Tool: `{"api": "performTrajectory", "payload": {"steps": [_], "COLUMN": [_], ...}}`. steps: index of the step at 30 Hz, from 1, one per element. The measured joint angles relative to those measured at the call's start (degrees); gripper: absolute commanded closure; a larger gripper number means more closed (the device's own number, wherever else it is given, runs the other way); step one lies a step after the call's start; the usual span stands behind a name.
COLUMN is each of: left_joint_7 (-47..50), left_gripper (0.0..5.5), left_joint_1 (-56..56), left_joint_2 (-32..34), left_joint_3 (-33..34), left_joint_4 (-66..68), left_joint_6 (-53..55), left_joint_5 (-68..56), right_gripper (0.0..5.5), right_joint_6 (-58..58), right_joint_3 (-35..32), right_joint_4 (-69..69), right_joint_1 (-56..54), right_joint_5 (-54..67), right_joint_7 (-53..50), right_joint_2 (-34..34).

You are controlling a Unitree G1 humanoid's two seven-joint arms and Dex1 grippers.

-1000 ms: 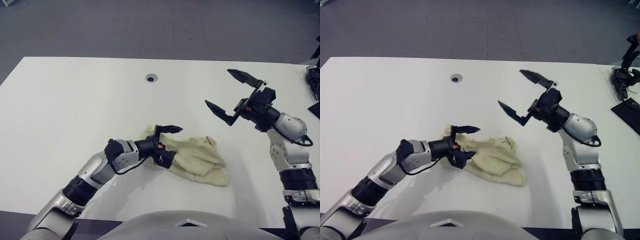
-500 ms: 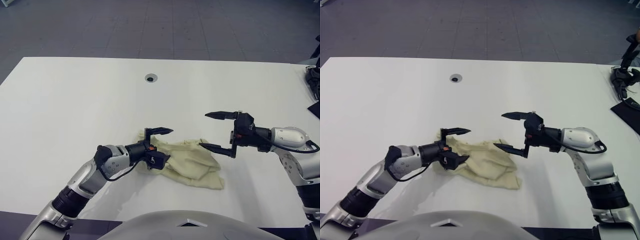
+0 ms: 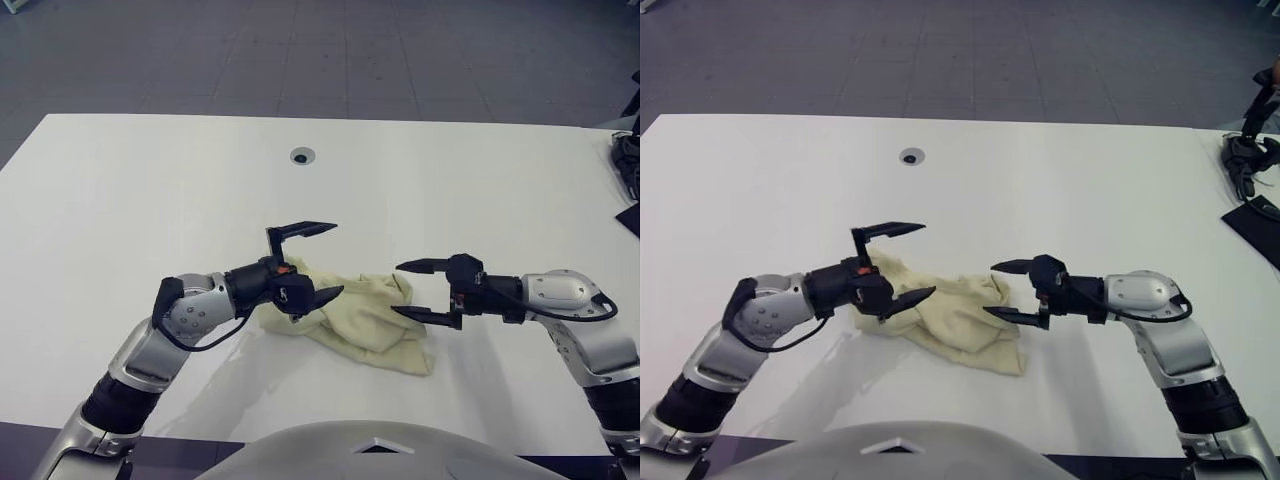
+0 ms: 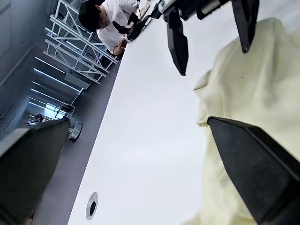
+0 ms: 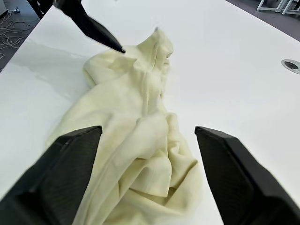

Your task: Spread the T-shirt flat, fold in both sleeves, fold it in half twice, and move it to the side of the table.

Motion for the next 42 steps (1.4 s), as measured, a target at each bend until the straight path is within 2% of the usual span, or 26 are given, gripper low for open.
{"api": "performTrajectory", "payload": {"steps": [7, 17, 29, 36, 42], "left_joint_7": [1.75, 2.33, 4.15, 8.38, 12.04], "left_gripper": [0.10, 0.10, 0.10, 0.10, 0.10], "left_joint_1": [-0.17, -0.58, -3.19, -11.41, -19.86], "left_joint_2": [0.49, 0.28, -0.30, -3.78, -5.41], "left_joint_3": [5.50, 5.70, 5.56, 16.74, 22.47], "left_joint_4": [-0.70, 1.62, 5.78, 10.03, 13.21], "left_joint_6": [-0.11, -1.08, -2.79, 0.52, 5.85], "left_joint_5": [-0.91, 0.37, 2.60, -11.97, -18.45], "right_gripper": [3.71, 5.42, 5.48, 5.48, 5.48], "right_joint_6": [-0.54, 0.00, -3.65, -10.41, -14.93], "right_joint_3": [2.38, 4.29, 2.37, -4.08, -7.10], "right_joint_4": [1.72, 3.79, 1.45, 3.59, 2.35], "right_joint_1": [-1.49, -3.92, -5.32, -14.87, -21.79], "right_joint_5": [-4.73, -6.82, -6.77, -7.51, -7.00], "right_joint_7": [-1.74, -2.31, -2.28, -5.24, -6.31], "right_joint_2": [2.00, 4.26, 4.66, 4.45, 4.43]}}
